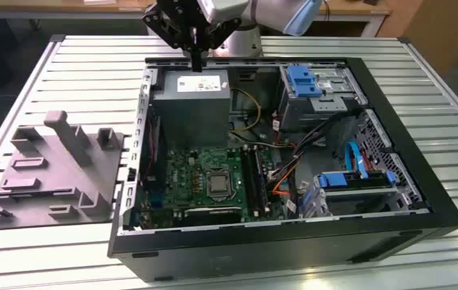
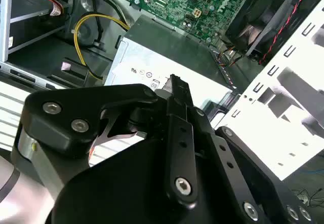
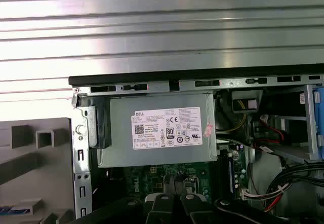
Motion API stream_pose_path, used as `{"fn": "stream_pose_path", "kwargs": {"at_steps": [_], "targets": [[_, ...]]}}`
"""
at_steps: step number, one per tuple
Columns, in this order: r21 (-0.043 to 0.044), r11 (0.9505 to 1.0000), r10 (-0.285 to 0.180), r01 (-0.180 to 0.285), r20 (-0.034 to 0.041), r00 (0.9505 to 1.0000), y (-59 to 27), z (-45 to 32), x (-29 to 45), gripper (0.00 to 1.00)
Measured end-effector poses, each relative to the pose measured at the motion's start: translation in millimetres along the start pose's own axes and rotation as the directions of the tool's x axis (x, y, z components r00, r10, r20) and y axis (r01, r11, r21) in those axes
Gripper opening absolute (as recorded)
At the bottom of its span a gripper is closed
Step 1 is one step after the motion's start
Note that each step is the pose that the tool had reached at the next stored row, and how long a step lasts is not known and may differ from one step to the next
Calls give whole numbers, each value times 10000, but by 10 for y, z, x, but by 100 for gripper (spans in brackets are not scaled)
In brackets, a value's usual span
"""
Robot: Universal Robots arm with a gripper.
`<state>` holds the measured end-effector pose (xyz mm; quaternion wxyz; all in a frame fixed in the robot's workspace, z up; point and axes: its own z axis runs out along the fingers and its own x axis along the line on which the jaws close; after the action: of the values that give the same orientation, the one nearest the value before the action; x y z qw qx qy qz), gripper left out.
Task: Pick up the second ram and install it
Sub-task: 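Reach for the second ram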
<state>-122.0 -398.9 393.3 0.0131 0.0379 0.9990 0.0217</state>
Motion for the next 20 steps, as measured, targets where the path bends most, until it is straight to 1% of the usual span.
{"fn": "stream_pose_path", "kwargs": {"at_steps": [12,16,20], "targets": [[1,10000,1,-1,0,10000,0,0,5,10],[1,10000,0,0,0,10000,-4,-2,47,10],[0,10000,0,0,0,10000,-9,-3,120,10]]}}
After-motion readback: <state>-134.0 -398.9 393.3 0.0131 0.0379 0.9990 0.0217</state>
